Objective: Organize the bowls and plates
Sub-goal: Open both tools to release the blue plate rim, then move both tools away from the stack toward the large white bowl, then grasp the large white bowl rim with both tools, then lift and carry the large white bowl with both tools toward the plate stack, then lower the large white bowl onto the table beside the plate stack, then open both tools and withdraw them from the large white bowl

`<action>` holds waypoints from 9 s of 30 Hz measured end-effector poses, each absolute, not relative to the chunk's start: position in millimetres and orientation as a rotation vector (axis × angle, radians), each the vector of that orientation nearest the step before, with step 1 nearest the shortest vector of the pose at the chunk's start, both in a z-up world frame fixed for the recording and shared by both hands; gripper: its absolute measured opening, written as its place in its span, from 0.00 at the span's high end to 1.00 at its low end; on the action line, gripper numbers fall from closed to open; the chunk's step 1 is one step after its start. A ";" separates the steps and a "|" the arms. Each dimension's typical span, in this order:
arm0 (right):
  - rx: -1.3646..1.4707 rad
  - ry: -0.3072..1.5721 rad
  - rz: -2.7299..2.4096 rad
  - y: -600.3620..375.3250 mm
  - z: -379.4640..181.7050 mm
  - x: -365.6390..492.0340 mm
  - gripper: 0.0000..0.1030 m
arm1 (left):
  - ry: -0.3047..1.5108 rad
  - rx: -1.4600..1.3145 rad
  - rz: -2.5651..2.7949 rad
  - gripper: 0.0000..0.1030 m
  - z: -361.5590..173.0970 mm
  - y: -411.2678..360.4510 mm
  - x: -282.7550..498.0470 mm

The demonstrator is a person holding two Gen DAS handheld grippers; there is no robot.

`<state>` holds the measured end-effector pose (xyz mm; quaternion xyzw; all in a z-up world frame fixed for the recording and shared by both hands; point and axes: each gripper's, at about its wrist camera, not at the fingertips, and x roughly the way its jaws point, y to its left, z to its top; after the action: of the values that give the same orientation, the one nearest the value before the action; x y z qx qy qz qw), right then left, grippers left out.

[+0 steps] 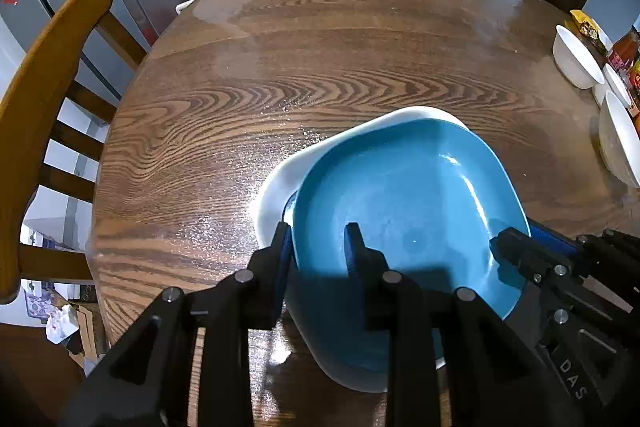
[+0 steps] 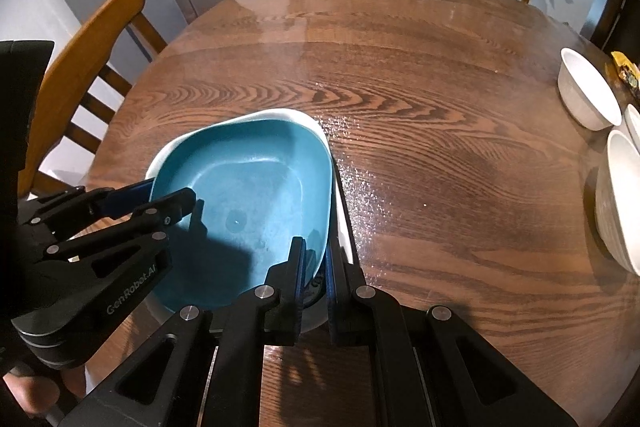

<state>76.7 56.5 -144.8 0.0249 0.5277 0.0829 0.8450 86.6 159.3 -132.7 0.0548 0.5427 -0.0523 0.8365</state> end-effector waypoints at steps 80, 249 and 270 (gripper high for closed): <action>0.298 0.895 -0.101 -239.5 -85.4 -13.4 0.40 | 0.995 0.176 -0.295 0.06 -67.1 -97.6 38.5; 0.199 1.111 0.115 -80.0 -131.7 39.5 0.84 | 1.133 0.155 -0.205 0.78 -124.2 29.4 51.1; 0.195 1.115 0.096 -96.8 -137.4 41.8 0.84 | 1.150 0.288 -0.190 0.74 -132.8 -0.4 61.5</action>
<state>41.8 -96.8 -137.4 0.0923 0.5279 0.0456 0.8430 61.5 -0.4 -132.8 0.1354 0.5410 -0.0894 0.8252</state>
